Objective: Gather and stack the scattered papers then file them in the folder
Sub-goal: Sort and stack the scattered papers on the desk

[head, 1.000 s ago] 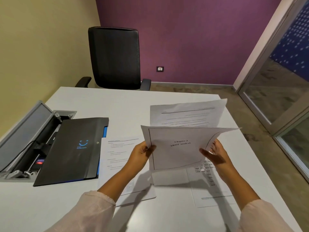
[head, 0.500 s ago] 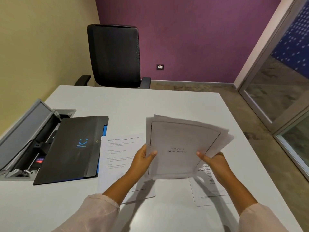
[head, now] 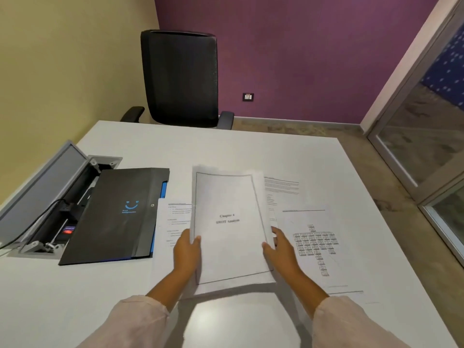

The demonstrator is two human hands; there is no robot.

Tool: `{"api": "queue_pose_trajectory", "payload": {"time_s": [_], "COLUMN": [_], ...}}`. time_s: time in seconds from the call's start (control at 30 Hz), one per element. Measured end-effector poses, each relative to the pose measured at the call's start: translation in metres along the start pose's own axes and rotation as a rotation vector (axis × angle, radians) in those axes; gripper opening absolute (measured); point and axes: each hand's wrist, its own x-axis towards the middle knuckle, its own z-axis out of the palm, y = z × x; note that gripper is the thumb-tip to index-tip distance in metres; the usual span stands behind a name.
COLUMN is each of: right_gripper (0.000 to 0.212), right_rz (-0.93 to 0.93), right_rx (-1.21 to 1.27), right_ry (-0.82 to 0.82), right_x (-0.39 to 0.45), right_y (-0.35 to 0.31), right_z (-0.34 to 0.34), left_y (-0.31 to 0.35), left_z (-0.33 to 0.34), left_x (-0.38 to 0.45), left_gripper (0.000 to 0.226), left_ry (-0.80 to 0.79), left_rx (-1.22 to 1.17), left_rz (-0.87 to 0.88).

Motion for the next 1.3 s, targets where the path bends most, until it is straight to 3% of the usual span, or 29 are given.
{"api": "queue_pose_trajectory", "payload": {"time_s": [0.17, 0.27, 0.33, 0.43, 0.57, 0.77, 0.97, 1.1, 1.3], "right_gripper": [0.049, 0.055, 0.061, 0.064, 0.061, 0.053, 0.038, 0.046, 0.052], "right_rz": [-0.001, 0.014, 0.048, 0.089, 0.028, -0.018, -0.067, -0.049, -0.019], "right_rx": [-0.033, -0.083, -0.148, -0.307, -0.476, -0.541, -0.572, -0.601, -0.589], "right_ry": [-0.157, -0.198, -0.24, -0.303, -0.359, -0.375, -0.279, -0.205, -0.303], "right_x": [-0.001, 0.004, 0.006, 0.005, -0.002, -0.001, 0.0, 0.0, 0.002], "right_y": [-0.013, -0.017, -0.012, 0.005, 0.019, 0.023, 0.033, 0.037, 0.037], "right_z": [0.044, 0.059, 0.066, 0.071, 0.074, 0.073, 0.062, 0.06, 0.058], "left_y": [-0.027, -0.04, -0.047, -0.062, -0.078, -0.074, -0.074, -0.071, -0.07], "left_z": [-0.029, -0.038, -0.044, -0.049, -0.044, -0.037, -0.032, -0.024, -0.018], "left_x": [0.0, 0.007, 0.01, 0.01, 0.004, 0.008, 0.009, 0.006, 0.009], "left_gripper": [0.038, 0.048, 0.056, 0.063, 0.054, 0.058, 0.067, 0.069, 0.066], "left_ry": [0.147, 0.192, 0.212, 0.167, 0.064, 0.014, -0.069, -0.041, -0.034], "left_rx": [0.015, 0.02, 0.156, 0.395, 0.595, 0.586, 0.49, 0.546, 0.632], "left_rz": [-0.088, -0.14, -0.189, -0.279, -0.261, -0.19, -0.156, -0.167, -0.153]}}
